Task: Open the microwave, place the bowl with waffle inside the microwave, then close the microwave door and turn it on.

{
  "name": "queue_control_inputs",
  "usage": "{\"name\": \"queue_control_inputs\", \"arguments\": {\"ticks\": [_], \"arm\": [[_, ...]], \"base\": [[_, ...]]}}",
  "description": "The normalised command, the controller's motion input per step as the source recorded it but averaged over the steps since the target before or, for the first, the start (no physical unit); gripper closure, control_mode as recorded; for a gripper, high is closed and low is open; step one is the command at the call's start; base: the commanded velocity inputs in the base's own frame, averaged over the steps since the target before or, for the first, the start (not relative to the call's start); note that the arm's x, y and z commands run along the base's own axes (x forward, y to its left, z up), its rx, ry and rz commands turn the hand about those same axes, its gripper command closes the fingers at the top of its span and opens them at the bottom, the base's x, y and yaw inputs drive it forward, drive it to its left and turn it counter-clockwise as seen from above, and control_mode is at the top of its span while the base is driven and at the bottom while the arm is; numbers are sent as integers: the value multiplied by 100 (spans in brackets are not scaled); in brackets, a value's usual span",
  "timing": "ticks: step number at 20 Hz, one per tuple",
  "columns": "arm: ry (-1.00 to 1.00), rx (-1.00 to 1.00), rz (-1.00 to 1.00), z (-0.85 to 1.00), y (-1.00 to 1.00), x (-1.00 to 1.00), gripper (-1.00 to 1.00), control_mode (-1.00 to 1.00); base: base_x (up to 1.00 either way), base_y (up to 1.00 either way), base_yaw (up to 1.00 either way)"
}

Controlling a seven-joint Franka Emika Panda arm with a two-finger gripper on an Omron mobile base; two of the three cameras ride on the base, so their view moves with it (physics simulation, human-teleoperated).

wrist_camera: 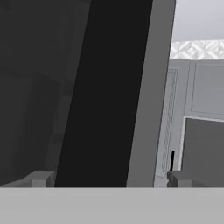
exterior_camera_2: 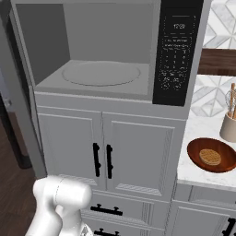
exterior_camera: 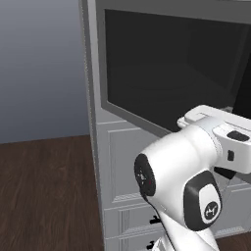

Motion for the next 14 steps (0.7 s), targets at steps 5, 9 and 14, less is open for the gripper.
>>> {"name": "queue_control_inputs", "arguments": {"ticks": [5,9,14], "arm": [[3,-9,25,0,15,-20,-100,-100],[5,-6,27,-1,30,0,-100,-100],[-2,0,3,0,11,-33,-100,-100]], "base": [[0,0,0],[0,0,0],[0,0,0]]}}
